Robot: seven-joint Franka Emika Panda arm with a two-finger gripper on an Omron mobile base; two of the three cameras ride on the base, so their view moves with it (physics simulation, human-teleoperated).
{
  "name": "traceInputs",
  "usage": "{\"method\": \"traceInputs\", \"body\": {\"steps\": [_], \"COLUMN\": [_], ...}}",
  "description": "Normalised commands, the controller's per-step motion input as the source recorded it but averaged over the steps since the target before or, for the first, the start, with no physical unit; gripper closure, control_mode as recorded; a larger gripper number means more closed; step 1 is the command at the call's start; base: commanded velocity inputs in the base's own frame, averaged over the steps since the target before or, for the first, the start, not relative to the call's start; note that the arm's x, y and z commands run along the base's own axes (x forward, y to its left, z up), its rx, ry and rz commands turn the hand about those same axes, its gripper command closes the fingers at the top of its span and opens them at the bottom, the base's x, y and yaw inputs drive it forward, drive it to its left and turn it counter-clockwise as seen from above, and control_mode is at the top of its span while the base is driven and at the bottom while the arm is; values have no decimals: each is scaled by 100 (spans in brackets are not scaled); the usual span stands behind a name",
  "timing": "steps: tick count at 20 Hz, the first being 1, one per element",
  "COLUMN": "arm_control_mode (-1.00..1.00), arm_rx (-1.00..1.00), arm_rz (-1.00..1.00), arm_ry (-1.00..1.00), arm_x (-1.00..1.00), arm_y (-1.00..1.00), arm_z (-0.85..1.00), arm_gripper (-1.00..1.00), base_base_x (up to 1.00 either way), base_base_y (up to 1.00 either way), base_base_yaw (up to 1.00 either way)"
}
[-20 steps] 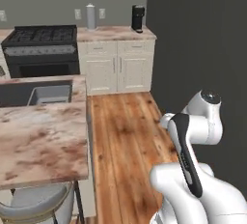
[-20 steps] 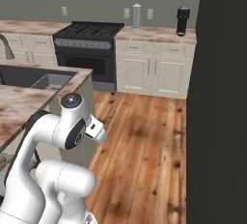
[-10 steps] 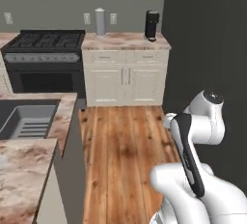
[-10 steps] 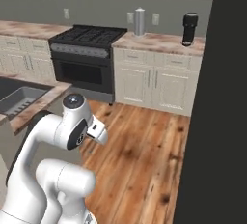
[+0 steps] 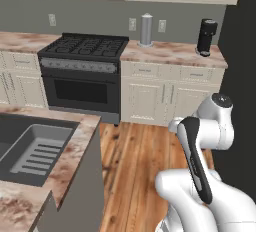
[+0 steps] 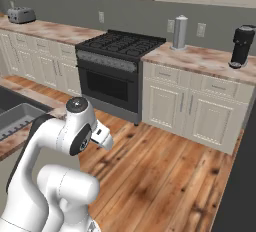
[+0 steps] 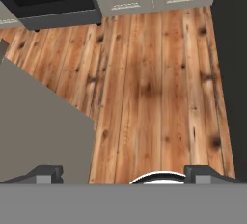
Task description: Place the onion and lemon inside the fridge drawer. Close the drawer after placing the vegetables.
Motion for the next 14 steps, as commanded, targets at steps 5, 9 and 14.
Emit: {"method": "traceInputs", "body": {"steps": [5,9,14], "arm_control_mode": [100,100,100], "arm_rx": [0,0,0], "arm_rz": [0,0,0], "arm_ry": [0,0,0], "arm_x": [0,0,0], "arm_y": [0,0,0], "arm_z": [0,0,0], "arm_gripper": [-100,-100,-100], "base_base_x": [100,100,100], "base_base_y": [-56,-59,-59], "base_base_yaw": [41,40,42]}}
